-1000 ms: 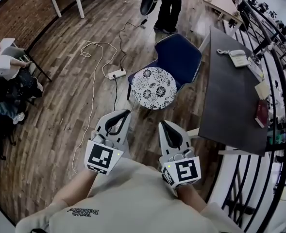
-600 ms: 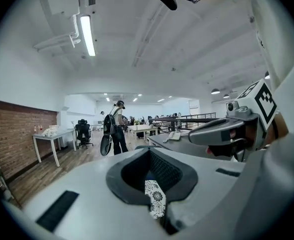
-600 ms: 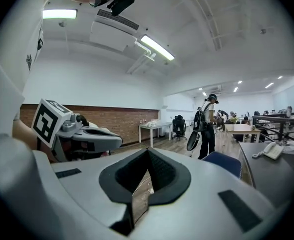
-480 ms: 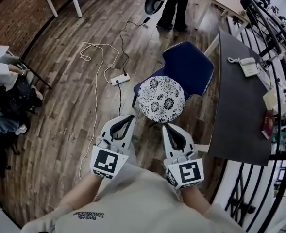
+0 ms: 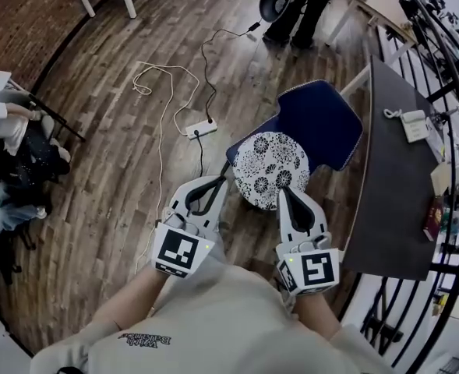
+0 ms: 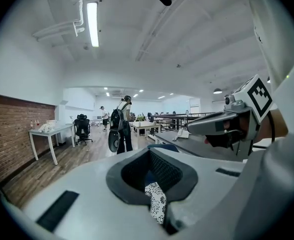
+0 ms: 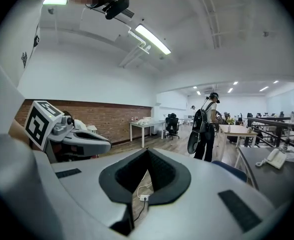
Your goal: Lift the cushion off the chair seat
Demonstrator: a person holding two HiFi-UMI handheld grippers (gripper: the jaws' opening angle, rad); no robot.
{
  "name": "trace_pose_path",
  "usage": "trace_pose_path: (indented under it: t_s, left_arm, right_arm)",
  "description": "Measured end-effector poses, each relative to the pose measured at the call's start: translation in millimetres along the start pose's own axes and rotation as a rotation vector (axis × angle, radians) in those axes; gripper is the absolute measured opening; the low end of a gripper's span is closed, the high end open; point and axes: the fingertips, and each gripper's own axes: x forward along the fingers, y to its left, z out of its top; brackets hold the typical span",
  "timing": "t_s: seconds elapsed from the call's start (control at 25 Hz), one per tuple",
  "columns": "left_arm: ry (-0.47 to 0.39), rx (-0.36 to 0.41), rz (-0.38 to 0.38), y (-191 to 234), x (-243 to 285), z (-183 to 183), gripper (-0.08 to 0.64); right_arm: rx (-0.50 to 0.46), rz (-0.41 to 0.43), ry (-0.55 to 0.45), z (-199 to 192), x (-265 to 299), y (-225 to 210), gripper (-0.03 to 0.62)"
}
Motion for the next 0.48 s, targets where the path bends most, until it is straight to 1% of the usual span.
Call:
trace_pose_path:
  t_s: [0.12,0.16,0.32,0.48]
  left_arm:
    - [0.004,-0.040,-0.033,22,15,7,0.005]
    - [0.000,-0.041,-0.043,28,19,11,0.005]
    - [-0.008,0.003,-0.053,44,37,19,0.005]
    - [-0.014,-0.035,-0.064,47,50,26,0.005]
  right_arm:
    - [-0.005,-0.034,-0.023,11,28,-9,0.002]
    - [-0.006,-0.044,-0.028,13,35,-11,0.003]
    - [0.021,-0.056,-0.028,16,55,-17,0.002]
    - [0.033,-0.071,-0.037,18,62,-31,0.002]
